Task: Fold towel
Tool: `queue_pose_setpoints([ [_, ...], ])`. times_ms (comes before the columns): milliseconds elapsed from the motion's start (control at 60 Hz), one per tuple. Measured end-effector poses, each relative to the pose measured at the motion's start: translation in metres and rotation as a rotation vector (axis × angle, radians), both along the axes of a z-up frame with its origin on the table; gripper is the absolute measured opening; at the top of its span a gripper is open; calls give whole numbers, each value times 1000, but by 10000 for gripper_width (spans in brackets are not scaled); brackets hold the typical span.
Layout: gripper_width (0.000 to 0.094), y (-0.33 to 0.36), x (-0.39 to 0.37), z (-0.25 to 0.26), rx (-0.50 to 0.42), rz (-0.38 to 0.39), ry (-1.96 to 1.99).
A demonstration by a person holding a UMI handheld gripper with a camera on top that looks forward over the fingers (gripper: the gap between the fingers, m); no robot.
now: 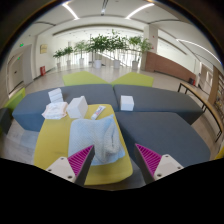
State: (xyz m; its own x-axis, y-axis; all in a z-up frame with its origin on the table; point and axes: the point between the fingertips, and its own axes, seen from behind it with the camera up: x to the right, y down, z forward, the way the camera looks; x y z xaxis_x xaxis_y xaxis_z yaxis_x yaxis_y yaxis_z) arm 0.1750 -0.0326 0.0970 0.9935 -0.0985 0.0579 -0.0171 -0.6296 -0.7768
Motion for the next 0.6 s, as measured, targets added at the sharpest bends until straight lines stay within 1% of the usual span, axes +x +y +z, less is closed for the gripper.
queue_pose_setpoints([
  [117,834,-41,-21,37,34,64,24],
  [317,841,-100,-54,73,97,136,26],
  [467,837,-114,-61,67,125,166,-9],
  [600,822,-113,-42,53,113,144,-20],
])
